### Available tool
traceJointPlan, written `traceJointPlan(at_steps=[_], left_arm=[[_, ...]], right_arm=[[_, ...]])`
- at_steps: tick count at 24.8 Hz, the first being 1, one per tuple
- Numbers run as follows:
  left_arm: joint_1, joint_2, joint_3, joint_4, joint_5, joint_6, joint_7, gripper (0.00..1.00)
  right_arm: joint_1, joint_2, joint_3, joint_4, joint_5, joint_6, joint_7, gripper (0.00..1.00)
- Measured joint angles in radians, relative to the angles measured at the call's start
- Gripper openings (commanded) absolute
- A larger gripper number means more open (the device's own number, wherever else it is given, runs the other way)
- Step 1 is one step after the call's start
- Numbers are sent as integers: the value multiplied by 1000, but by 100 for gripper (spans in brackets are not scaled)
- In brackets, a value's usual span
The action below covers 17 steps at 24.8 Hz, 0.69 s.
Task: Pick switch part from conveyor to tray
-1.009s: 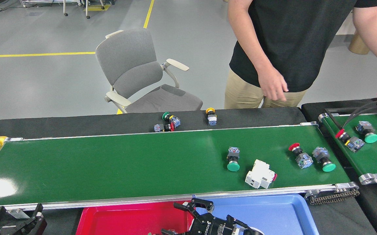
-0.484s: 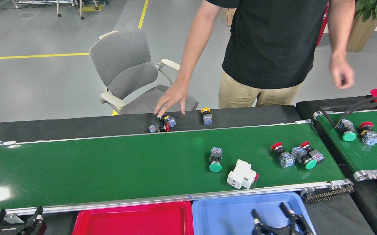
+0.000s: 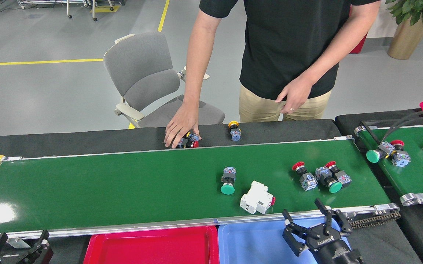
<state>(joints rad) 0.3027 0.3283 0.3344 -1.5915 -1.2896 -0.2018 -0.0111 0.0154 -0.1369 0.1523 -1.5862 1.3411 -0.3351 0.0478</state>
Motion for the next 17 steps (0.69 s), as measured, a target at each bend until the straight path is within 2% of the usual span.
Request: traceJointPlan(at_steps=[6,9,17], left_arm=[[-3,0,-1,2,0,-1,0,100],[-4,0,-1,3,0,-1,0,100],[-12,0,-1,13,0,-1,0,100]], right_arm=[[-63,46,55,92,3,-92,75,99],[-113,62,97,129,7,-95,84,99],[-255,161,166,278,36,-79,113,98]])
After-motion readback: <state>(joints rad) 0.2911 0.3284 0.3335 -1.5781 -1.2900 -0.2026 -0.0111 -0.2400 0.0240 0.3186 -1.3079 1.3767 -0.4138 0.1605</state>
